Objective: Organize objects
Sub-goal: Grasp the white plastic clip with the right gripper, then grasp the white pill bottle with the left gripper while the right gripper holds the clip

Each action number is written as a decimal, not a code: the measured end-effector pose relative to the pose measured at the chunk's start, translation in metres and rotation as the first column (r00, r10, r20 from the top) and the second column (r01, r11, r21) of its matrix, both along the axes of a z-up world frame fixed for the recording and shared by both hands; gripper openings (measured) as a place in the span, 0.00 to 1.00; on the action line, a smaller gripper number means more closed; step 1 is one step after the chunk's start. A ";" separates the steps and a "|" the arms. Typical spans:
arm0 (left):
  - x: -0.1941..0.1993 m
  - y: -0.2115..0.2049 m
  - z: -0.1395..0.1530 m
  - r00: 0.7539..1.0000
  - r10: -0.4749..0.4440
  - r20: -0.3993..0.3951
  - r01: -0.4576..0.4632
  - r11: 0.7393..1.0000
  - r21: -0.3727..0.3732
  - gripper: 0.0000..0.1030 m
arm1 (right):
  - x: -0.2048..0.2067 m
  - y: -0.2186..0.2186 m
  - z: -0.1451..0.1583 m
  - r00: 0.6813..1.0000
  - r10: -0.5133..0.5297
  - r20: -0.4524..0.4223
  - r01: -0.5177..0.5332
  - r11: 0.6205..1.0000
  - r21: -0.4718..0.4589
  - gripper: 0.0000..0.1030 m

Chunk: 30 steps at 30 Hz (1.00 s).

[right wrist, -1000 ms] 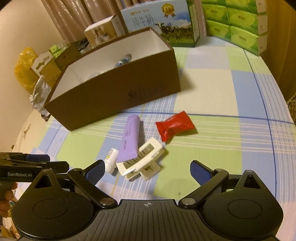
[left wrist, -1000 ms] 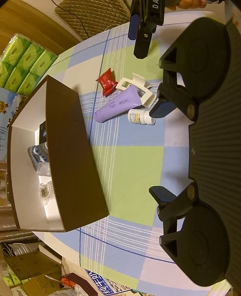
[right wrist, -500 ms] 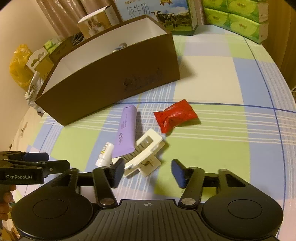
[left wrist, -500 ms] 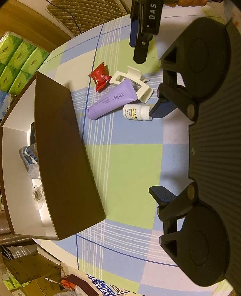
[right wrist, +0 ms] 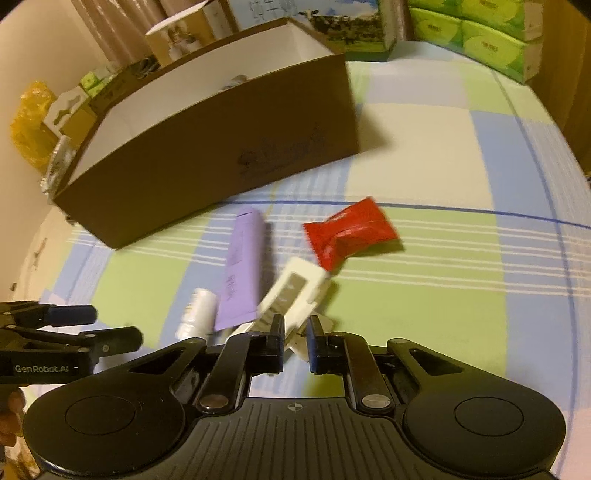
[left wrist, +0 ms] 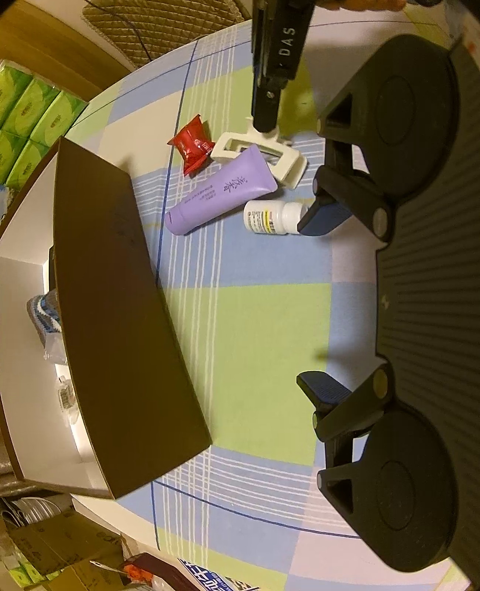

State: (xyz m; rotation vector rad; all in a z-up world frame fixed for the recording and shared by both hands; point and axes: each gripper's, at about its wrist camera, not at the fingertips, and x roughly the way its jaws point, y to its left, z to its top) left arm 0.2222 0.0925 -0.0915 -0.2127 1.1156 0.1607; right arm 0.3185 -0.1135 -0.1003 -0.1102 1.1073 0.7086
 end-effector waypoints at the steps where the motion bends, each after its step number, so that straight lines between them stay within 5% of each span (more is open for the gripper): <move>1: 0.001 -0.001 -0.001 1.000 -0.006 -0.001 0.006 1.000 0.000 0.75 | 0.001 -0.002 0.001 1.000 -0.004 0.010 0.005 1.000 -0.014 0.09; 16: 0.028 -0.029 -0.019 0.988 -0.151 0.026 0.151 0.989 -0.003 0.65 | 0.017 -0.049 0.005 0.991 -0.123 0.048 0.126 0.991 -0.049 0.09; 26: 0.048 -0.039 -0.031 0.977 -0.208 0.040 0.208 0.978 -0.005 0.39 | 0.018 -0.055 0.008 0.991 -0.125 0.042 0.125 0.992 -0.013 0.11; 28: 0.050 -0.040 -0.033 0.976 -0.214 0.039 0.214 0.977 -0.003 0.36 | 0.017 -0.055 0.008 0.992 -0.115 0.046 0.116 0.993 -0.007 0.16; 30: 0.051 -0.040 -0.035 0.975 -0.219 0.038 0.219 0.976 -0.011 0.25 | 0.016 -0.053 0.010 0.993 -0.105 0.058 0.105 0.994 -0.005 0.41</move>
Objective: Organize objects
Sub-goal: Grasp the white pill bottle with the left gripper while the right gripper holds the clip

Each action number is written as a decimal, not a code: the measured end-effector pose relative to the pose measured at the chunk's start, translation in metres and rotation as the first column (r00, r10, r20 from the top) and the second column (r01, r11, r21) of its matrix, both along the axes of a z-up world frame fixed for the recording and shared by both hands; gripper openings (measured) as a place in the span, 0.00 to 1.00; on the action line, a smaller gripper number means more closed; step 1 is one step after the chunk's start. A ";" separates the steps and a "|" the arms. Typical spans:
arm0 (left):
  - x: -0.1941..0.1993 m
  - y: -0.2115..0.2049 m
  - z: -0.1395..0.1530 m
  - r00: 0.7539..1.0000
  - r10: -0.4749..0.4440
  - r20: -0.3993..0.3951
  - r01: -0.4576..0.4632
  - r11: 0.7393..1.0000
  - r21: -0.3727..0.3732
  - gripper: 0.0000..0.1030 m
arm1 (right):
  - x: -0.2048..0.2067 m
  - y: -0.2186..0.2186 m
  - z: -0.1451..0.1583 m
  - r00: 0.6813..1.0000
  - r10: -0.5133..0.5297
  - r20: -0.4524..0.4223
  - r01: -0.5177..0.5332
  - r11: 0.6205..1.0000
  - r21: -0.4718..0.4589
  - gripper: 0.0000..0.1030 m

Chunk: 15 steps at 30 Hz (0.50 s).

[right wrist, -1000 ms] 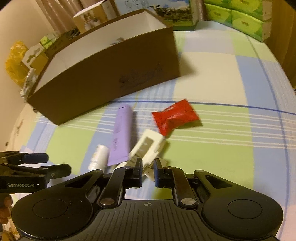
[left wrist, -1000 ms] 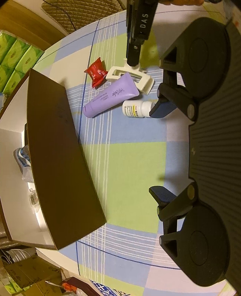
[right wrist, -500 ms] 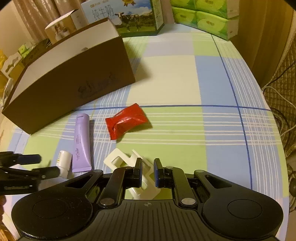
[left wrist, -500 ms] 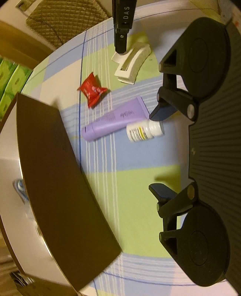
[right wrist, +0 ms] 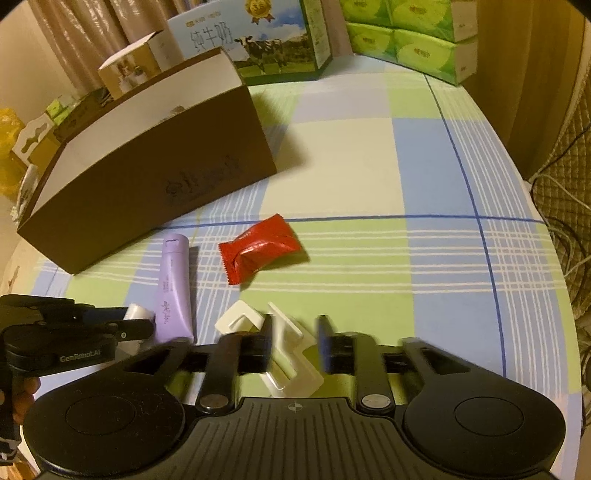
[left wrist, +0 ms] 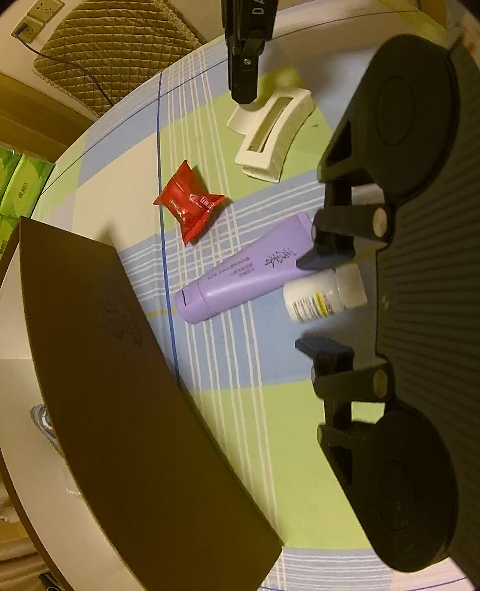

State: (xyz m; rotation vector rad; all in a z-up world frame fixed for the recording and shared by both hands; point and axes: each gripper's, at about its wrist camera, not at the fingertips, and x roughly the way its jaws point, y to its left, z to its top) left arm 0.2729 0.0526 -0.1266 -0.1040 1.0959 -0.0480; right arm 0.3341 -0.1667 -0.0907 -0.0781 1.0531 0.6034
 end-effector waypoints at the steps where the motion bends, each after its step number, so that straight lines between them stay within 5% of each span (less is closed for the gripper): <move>1: 0.000 0.000 -0.001 1.000 -0.003 -0.001 0.003 1.000 -0.002 0.23 | -0.001 0.000 0.001 1.000 0.005 0.010 -0.005 1.000 0.001 0.47; 9: -0.018 0.020 0.000 0.999 0.039 0.003 -0.039 0.999 0.015 0.22 | -0.011 0.010 0.001 0.987 0.152 0.057 -0.152 0.988 -0.004 0.68; 15: -0.040 0.049 0.002 0.992 0.123 -0.016 -0.123 0.992 0.033 0.22 | -0.023 0.028 -0.015 0.945 0.309 0.109 -0.295 0.947 -0.126 0.69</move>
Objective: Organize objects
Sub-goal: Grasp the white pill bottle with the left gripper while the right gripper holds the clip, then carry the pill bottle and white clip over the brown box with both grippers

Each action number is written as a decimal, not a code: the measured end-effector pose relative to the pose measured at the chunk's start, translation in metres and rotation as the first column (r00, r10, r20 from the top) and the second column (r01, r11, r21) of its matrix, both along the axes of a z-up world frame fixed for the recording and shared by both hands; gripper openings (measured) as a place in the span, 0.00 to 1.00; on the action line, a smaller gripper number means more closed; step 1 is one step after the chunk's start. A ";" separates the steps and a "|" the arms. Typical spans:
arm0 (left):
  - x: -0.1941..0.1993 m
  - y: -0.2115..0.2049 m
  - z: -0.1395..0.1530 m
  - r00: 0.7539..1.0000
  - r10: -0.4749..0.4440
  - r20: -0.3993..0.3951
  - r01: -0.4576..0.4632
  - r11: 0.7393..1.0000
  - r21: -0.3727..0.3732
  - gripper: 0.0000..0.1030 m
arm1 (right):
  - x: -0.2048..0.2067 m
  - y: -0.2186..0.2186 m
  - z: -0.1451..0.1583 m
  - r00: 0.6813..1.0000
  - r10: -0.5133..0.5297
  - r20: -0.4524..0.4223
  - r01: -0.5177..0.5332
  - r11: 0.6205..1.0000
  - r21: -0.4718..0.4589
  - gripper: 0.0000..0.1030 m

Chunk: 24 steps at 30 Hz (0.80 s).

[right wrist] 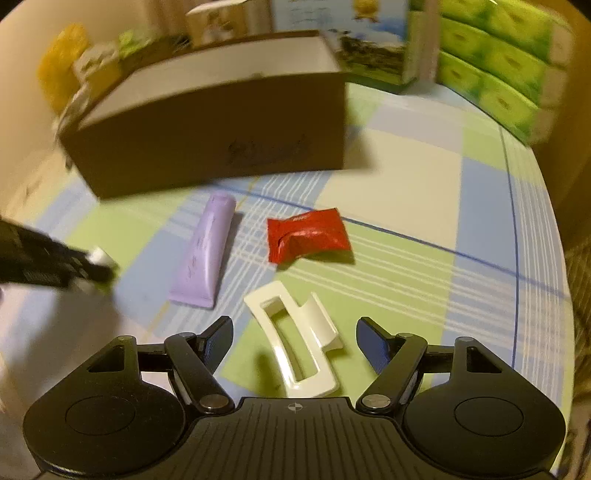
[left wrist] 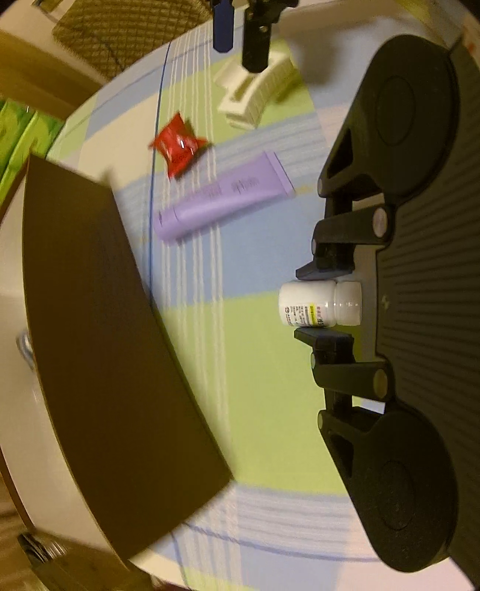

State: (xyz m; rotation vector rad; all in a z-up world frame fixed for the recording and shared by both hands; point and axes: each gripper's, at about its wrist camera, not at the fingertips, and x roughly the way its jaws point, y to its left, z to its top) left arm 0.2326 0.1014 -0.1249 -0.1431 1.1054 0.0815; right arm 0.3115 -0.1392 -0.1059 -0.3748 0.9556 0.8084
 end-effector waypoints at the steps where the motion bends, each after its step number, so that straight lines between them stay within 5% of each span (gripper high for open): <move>1: -0.004 0.005 0.000 1.000 0.015 -0.005 -0.015 1.000 0.001 0.22 | -0.002 0.002 -0.004 1.000 0.022 0.019 -0.021 1.000 -0.018 0.69; 4: -0.016 0.015 -0.001 0.999 0.050 -0.013 -0.050 0.999 -0.003 0.22 | -0.006 0.010 -0.013 0.994 0.085 0.070 -0.080 0.995 -0.067 0.68; 6: -0.023 0.019 0.000 0.998 0.066 -0.016 -0.066 0.998 -0.003 0.22 | -0.008 0.014 -0.018 0.989 0.116 0.086 -0.109 0.991 -0.083 0.50; 8: -0.028 0.021 0.000 0.997 0.072 -0.014 -0.072 0.997 -0.008 0.22 | -0.007 0.016 -0.023 0.990 0.112 0.082 -0.104 0.990 -0.098 0.43; 24: -0.023 0.003 -0.001 0.998 0.057 -0.022 -0.056 0.997 0.059 0.24 | -0.016 0.016 -0.022 1.000 0.012 -0.005 -0.012 0.999 -0.048 0.36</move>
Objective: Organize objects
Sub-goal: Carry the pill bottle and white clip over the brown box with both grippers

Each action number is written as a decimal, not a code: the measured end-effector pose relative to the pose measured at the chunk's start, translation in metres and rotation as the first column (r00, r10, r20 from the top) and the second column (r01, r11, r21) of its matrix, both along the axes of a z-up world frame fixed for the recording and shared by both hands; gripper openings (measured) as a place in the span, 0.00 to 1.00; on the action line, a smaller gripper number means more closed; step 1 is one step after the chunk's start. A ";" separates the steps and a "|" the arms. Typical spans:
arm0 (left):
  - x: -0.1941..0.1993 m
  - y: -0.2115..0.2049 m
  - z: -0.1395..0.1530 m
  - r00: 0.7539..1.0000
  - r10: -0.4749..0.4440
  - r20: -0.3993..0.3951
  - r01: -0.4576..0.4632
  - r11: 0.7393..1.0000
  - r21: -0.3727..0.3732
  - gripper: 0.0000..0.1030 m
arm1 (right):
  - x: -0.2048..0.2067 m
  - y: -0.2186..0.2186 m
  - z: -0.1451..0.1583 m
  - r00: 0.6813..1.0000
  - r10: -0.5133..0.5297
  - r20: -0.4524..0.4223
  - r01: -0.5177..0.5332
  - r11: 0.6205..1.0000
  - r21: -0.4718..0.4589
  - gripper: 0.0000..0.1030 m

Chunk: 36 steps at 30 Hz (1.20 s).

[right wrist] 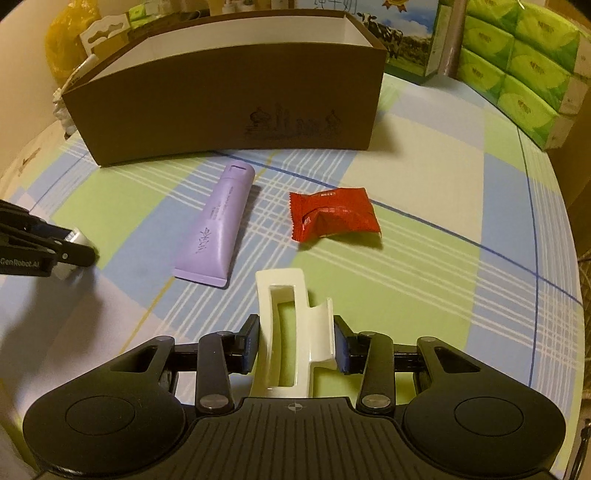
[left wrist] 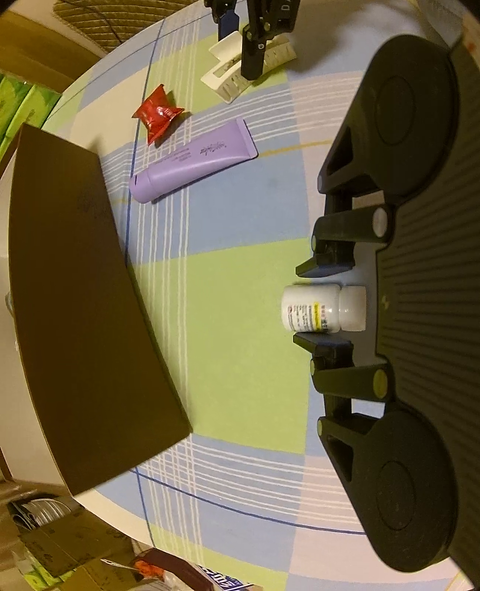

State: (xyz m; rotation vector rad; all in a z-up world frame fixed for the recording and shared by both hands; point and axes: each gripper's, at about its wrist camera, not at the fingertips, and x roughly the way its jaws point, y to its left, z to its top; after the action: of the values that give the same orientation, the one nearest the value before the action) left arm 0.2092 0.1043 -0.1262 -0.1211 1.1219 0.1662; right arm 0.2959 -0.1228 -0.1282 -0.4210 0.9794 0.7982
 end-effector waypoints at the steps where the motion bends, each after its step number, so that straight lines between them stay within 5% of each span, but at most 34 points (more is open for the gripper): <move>1: 0.001 -0.002 0.000 1.000 -0.006 0.002 0.006 1.000 -0.001 0.22 | 0.000 -0.001 0.000 1.000 -0.006 -0.007 0.006 1.000 0.005 0.36; 21: -0.006 -0.004 0.003 1.000 -0.012 0.011 0.013 0.999 -0.030 0.22 | -0.003 -0.003 0.013 1.000 -0.022 -0.015 0.022 0.999 0.044 0.36; 36: -0.013 0.002 0.031 0.997 0.009 0.078 -0.006 0.999 -0.034 0.22 | 0.001 0.003 0.033 1.000 -0.009 -0.012 0.010 0.995 0.102 0.36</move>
State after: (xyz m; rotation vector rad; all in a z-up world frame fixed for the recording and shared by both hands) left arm 0.1966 0.1059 -0.0950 -0.1606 1.0465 0.1482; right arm 0.2968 -0.1199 -0.0957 -0.3237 0.9461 0.8390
